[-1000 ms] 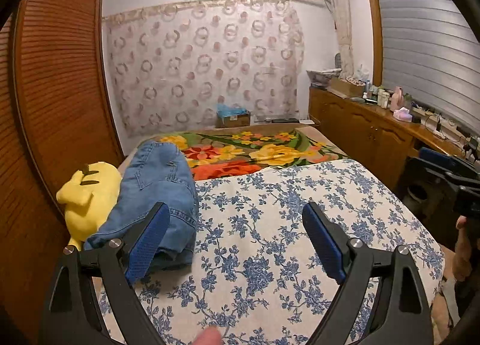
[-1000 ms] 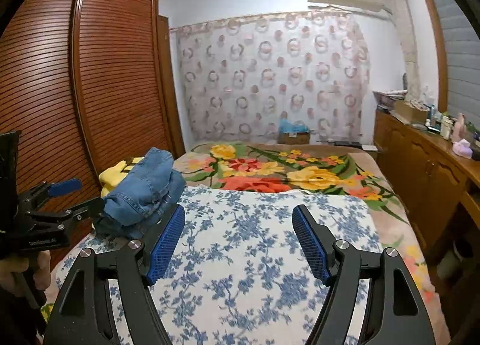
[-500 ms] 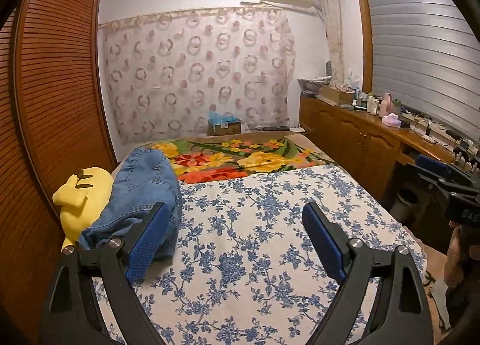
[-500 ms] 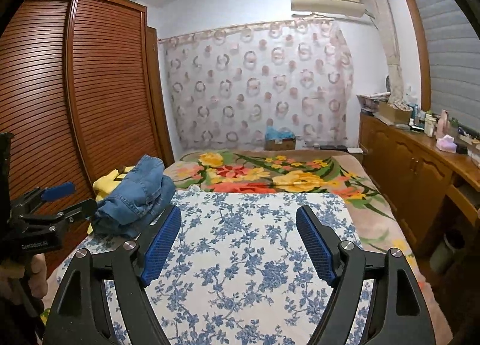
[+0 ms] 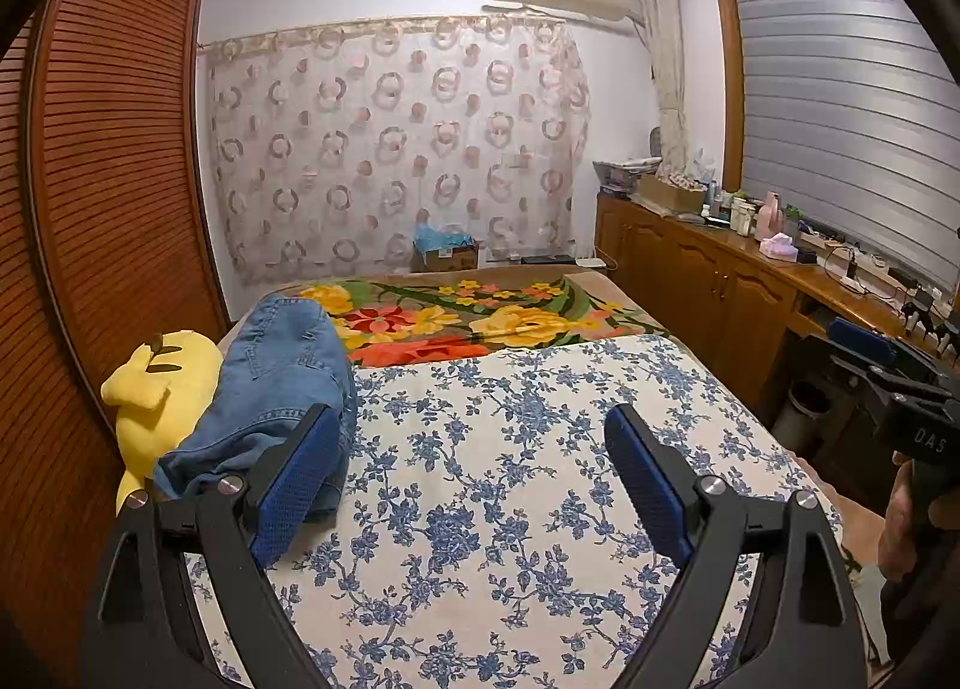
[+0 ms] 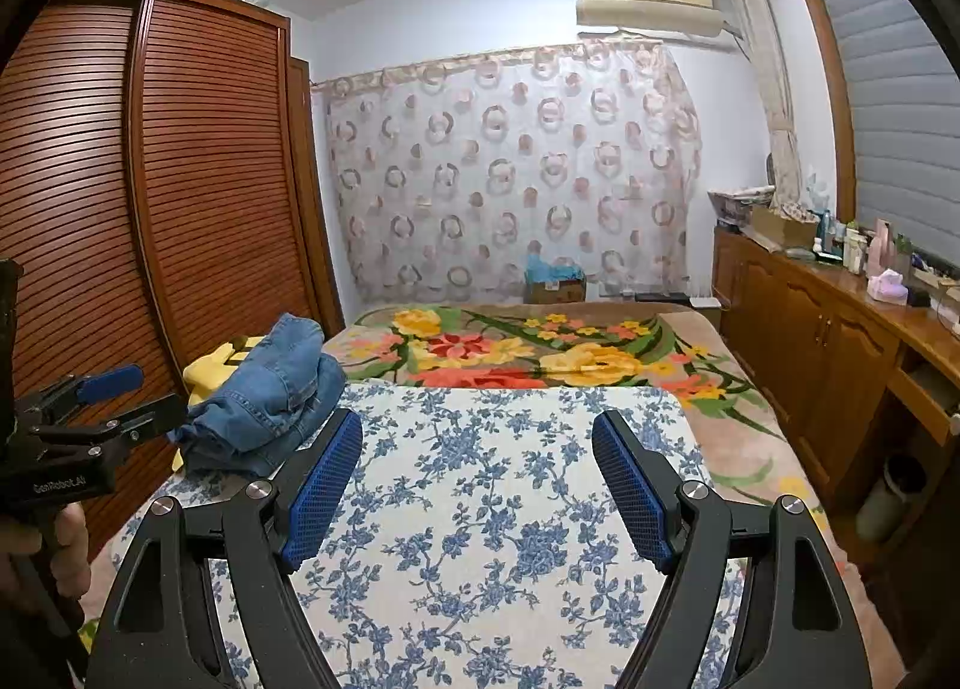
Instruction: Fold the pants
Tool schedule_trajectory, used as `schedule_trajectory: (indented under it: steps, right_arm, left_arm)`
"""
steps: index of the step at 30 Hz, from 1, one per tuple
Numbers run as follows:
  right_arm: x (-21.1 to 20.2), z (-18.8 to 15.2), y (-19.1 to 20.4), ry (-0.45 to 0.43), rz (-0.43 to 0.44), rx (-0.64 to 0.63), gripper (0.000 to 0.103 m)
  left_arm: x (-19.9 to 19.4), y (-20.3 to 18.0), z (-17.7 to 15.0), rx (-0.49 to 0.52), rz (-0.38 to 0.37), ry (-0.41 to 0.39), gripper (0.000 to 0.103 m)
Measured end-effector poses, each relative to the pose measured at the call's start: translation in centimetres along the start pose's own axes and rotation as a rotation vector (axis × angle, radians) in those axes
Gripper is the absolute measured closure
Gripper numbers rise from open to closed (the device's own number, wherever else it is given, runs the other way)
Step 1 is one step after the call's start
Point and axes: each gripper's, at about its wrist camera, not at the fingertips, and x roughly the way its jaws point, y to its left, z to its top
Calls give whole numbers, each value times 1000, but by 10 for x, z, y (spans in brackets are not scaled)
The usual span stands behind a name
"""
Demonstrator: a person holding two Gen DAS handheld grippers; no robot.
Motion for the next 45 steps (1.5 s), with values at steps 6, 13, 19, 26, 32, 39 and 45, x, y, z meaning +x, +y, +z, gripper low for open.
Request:
schedule_trajectory:
  steps: [6,13,19,26,32,39,45]
  right_arm:
    - [0,0,-2,-3,0,-6,22]
    - [0,1,-4,-5,1,-9,22]
    - [0,1,-5,-6,1,-9,22]
    - [0,1,-5,-5,1,-9,22]
    - [0,1,-6,-5,3,-9,22]
    - [0,1,-6,-4,3,-10,22]
    - [-1,0,-6,-6,2,-11,22]
  left_arm:
    - [0,1,1,-1,0,-2,13]
    - [0,1,0,-1,0,-2,13]
    - [0,1,0,-1,1,0,13]
    - [0,1,1,-2,-1,-1,13]
    - [-1,0,0,-3,-2,-1,13]
    - [-1,0,0,-3,-2,-1,13]
    - [-1,1,0,-3,-1,-2,13]
